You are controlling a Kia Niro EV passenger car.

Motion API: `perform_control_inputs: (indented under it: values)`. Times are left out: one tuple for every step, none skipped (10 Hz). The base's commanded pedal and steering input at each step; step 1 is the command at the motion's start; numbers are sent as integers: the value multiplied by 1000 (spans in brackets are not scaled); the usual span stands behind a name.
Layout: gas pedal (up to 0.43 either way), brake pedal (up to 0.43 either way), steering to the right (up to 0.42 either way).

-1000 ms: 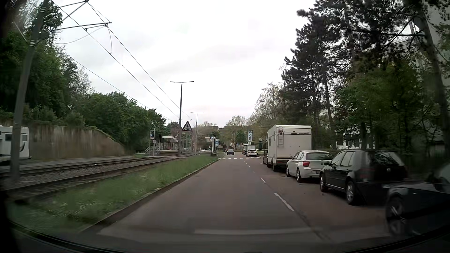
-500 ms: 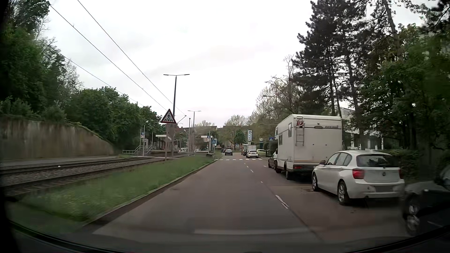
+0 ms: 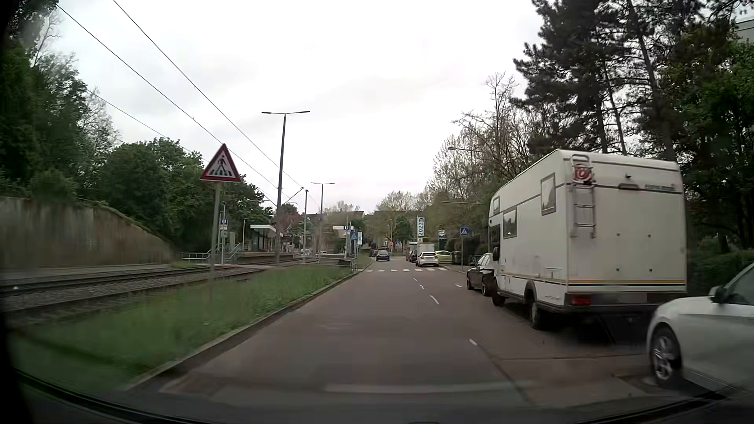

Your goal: Follow the waypoints while adhering to traffic rules and regulations

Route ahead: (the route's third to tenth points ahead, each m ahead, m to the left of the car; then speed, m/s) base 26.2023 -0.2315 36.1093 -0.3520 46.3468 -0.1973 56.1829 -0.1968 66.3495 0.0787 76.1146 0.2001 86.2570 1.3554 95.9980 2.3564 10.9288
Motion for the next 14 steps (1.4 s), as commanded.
perform_control_inputs:
  values:
    - [98,0,0]
    - [98,0,1]
    - [98,0,2]
    - [98,0,2]
    - [98,0,2]
    - [98,0,2]
    - [98,0,2]
    - [98,0,2]
    - [98,0,2]
    - [98,0,1]
    - [98,0,0]
    - [98,0,0]
    - [98,0,0]
    - [98,0,0]
